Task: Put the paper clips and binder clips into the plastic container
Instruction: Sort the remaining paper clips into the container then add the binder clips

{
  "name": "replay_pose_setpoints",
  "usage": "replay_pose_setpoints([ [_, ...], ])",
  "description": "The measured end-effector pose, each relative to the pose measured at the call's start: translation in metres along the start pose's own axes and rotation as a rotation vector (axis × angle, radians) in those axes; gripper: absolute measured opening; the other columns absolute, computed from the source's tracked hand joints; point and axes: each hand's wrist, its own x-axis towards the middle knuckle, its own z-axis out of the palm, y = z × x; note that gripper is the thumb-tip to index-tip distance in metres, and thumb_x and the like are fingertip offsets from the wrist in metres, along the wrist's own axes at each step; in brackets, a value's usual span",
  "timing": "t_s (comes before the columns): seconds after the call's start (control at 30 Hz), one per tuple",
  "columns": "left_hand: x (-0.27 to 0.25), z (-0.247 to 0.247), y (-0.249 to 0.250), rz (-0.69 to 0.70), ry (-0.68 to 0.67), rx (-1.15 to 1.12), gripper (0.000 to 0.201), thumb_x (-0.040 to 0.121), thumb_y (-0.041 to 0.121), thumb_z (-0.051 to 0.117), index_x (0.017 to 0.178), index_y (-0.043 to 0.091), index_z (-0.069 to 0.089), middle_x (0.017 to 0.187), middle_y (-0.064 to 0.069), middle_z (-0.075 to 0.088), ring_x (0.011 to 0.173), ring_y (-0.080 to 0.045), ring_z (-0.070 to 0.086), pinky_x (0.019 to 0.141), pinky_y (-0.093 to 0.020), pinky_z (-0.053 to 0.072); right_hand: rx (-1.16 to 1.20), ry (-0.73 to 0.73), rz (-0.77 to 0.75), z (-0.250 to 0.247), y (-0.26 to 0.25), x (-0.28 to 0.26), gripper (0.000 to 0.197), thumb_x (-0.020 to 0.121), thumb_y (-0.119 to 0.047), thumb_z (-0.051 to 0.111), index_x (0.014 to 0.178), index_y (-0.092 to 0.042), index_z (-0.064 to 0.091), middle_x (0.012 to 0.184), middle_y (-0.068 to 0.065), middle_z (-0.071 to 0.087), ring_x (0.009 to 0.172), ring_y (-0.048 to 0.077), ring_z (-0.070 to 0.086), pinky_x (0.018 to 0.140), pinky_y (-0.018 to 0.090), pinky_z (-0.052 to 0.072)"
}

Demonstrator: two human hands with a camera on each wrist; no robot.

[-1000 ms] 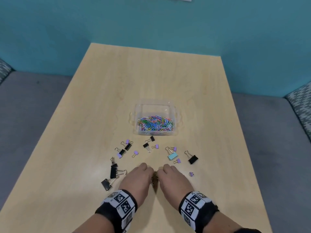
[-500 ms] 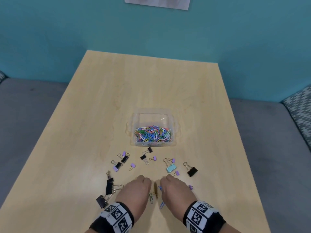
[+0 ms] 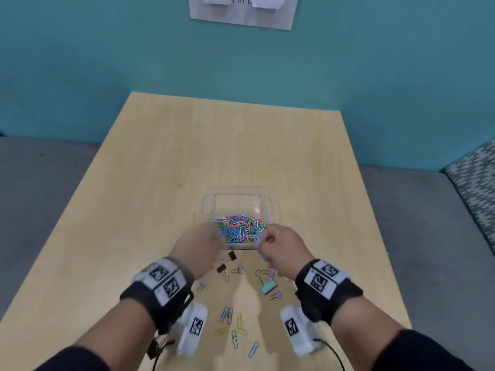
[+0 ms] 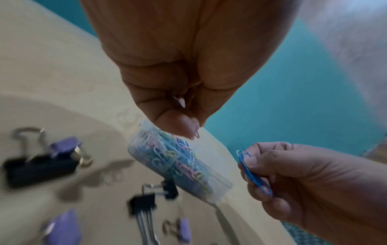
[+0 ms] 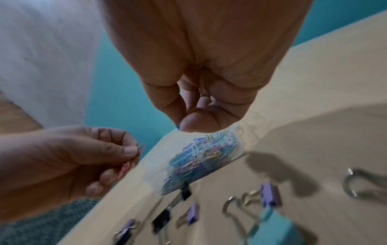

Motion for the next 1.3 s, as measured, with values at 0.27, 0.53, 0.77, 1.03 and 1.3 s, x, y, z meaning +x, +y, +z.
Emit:
replay_pose_setpoints([
  [0.27,0.038,-0.004,0.019,0.050,0.092,0.051,0.008,0.083,0.020,0.056,0.075,0.020,0.059,0.065,-0.003,0.065,0.062,-0.024,0.066,0.063,-0.043,0.057,-0.227,0.087,-0.078,-0.003,-0.028,0.037,0.009,0.085,-0.023,0.060,0.087,-0.014,0.063,0.080,0.004,0.066,0.074,0.025,0.064,0.064,0.035,0.053],
  [0.53,-0.046,0.013,-0.024,0.119,0.019,0.182,0.018,0.087,0.019,0.054,0.100,0.024,0.066,0.092,0.003,0.062,0.077,-0.018,0.063,0.072,-0.033,0.052,-0.351,0.015,-0.228,0.007,0.018,-0.053,0.016,0.089,-0.022,0.051,0.101,-0.024,0.062,0.087,-0.006,0.063,0.074,0.012,0.059,0.068,0.030,0.050],
  [0.77,-0.119,0.063,-0.070,0.156,-0.163,0.371,0.068,0.077,0.046,0.066,0.137,0.027,0.039,0.115,0.008,0.039,0.105,-0.012,0.040,0.093,-0.026,0.040,-0.671,-0.251,-0.288,0.047,0.093,-0.128,0.051,0.088,-0.026,0.057,0.135,-0.029,0.038,0.119,-0.006,0.042,0.111,0.016,0.040,0.087,0.028,0.041],
  [1.03,-0.106,0.076,-0.068,0.262,-0.104,0.506,0.032,0.087,0.019,0.055,0.119,0.023,0.055,0.107,0.003,0.047,0.096,-0.019,0.049,0.081,-0.028,0.042,-0.680,-0.091,-0.400,0.072,0.090,-0.108,0.033,0.091,-0.026,0.053,0.124,-0.027,0.050,0.110,-0.004,0.049,0.101,0.018,0.039,0.079,0.028,0.039],
  [1.3,-0.102,0.069,-0.069,0.176,-0.073,0.399,0.039,0.084,0.020,0.059,0.121,0.029,0.052,0.107,0.005,0.050,0.089,-0.017,0.056,0.072,-0.025,0.040,-0.601,-0.083,-0.286,0.062,0.085,-0.105,0.021,0.092,-0.025,0.053,0.113,-0.025,0.052,0.102,-0.007,0.048,0.097,0.015,0.040,0.077,0.029,0.040],
])
